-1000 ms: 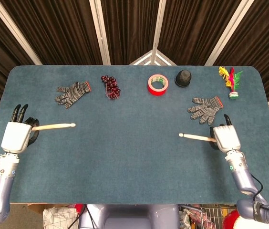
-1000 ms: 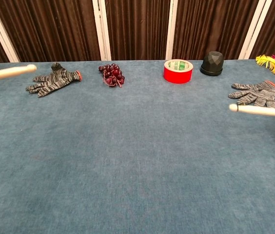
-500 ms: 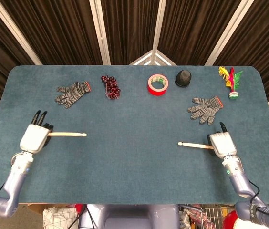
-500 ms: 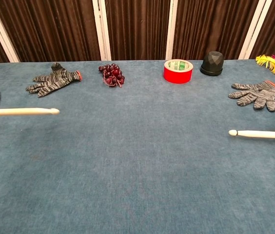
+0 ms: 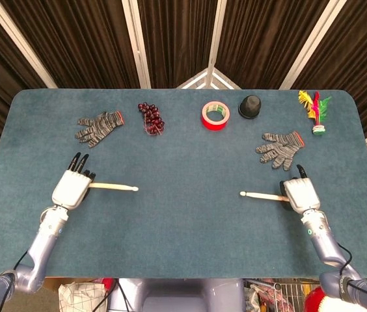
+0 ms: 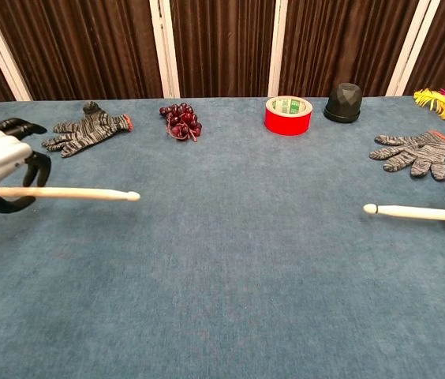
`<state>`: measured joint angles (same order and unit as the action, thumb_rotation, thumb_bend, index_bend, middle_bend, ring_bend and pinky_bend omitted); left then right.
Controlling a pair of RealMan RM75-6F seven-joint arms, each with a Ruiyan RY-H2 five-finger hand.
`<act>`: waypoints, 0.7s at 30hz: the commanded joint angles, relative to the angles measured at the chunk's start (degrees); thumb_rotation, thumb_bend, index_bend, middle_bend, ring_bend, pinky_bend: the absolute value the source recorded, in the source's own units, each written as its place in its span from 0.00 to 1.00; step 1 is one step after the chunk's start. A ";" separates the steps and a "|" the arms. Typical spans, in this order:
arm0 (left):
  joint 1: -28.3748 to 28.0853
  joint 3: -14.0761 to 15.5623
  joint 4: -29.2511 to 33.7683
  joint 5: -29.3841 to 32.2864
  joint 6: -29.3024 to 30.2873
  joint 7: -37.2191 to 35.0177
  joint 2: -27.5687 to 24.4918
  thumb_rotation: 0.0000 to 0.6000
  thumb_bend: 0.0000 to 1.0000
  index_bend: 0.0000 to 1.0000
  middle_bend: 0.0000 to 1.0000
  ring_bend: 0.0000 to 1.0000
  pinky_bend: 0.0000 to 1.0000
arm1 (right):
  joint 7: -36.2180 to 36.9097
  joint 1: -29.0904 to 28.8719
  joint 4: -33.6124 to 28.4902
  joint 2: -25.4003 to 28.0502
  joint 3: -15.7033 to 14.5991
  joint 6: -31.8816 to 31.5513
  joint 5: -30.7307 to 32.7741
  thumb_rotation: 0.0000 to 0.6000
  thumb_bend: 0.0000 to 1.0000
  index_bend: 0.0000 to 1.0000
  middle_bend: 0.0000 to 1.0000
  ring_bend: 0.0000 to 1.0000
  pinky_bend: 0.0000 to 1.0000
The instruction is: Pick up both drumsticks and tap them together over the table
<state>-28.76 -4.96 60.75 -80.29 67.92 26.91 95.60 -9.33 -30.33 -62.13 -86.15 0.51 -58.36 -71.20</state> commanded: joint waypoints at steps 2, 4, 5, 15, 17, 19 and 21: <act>-0.21 -0.63 1.55 1.86 -1.32 2.20 1.07 1.00 0.49 0.52 0.53 0.05 0.00 | -2.00 -0.13 -1.25 0.52 0.86 1.44 1.26 1.00 0.36 0.75 0.64 0.47 0.01; -0.28 -0.88 2.48 2.74 -1.95 2.82 1.41 1.00 0.49 0.46 0.51 0.04 0.00 | -3.32 -0.19 -2.22 0.99 1.46 1.92 2.14 1.00 0.36 0.70 0.61 0.46 0.01; -0.30 -0.94 2.84 2.98 -2.11 2.98 1.50 1.00 0.49 0.43 0.49 0.03 0.00 | -3.76 -0.22 -2.57 1.21 1.65 2.09 2.46 1.00 0.36 0.67 0.60 0.45 0.01; -0.59 -1.57 6.88 5.84 -3.61 6.83 0.47 1.00 0.49 0.33 0.30 0.00 0.00 | -9.77 -0.32 -8.70 4.99 3.33 4.83 7.62 1.00 0.31 0.35 0.43 0.36 0.00; -0.49 -1.68 7.67 6.27 -3.41 7.74 -0.14 1.00 0.49 0.31 0.27 0.00 0.00 | -11.29 -0.48 -9.85 5.70 3.42 5.44 8.74 1.00 0.29 0.28 0.35 0.32 0.00; -0.32 -1.82 8.89 6.85 -3.27 8.60 -1.05 1.00 0.49 0.30 0.23 0.00 0.00 | -13.17 -0.68 -11.30 6.69 3.33 6.32 10.12 1.00 0.27 0.23 0.28 0.28 0.00; -0.03 -2.11 10.48 7.17 -2.58 9.13 -2.30 1.00 0.49 0.27 0.20 0.00 0.00 | -14.60 -0.87 -12.98 7.77 3.44 6.75 11.37 1.00 0.25 0.20 0.23 0.26 0.00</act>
<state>-29.05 -6.81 70.15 -73.50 64.80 35.55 94.22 -22.78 -30.97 -73.78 -79.39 3.83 -52.23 -60.96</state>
